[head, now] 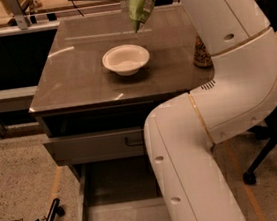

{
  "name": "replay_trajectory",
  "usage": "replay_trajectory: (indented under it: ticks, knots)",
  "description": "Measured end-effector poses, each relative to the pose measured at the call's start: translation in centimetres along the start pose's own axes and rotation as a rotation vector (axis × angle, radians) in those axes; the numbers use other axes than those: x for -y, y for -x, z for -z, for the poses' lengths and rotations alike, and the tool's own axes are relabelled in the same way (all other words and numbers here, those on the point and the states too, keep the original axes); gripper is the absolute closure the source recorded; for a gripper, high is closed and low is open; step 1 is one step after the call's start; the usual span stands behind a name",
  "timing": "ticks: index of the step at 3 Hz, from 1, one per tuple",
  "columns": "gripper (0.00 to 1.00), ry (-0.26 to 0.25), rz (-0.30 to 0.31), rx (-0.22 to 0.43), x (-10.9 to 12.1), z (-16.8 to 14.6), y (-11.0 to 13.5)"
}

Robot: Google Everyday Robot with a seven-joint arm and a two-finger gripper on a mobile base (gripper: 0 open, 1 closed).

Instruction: Place green jalapeno chip bag into middle drawer

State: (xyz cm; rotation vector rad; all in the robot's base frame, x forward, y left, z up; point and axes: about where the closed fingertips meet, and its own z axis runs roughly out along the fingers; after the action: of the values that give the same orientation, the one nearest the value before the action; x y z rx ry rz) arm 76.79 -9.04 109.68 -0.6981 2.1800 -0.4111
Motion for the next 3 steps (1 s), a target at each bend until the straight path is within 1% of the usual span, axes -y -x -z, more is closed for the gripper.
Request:
replay_trajectory:
  ticks: [1, 3]
  knots:
    - [1.00, -0.060, 0.009, -0.049, 0.0, 2.1, -0.5]
    - [1.00, -0.203, 0.039, -0.076, 0.1, 6.5, 0.1]
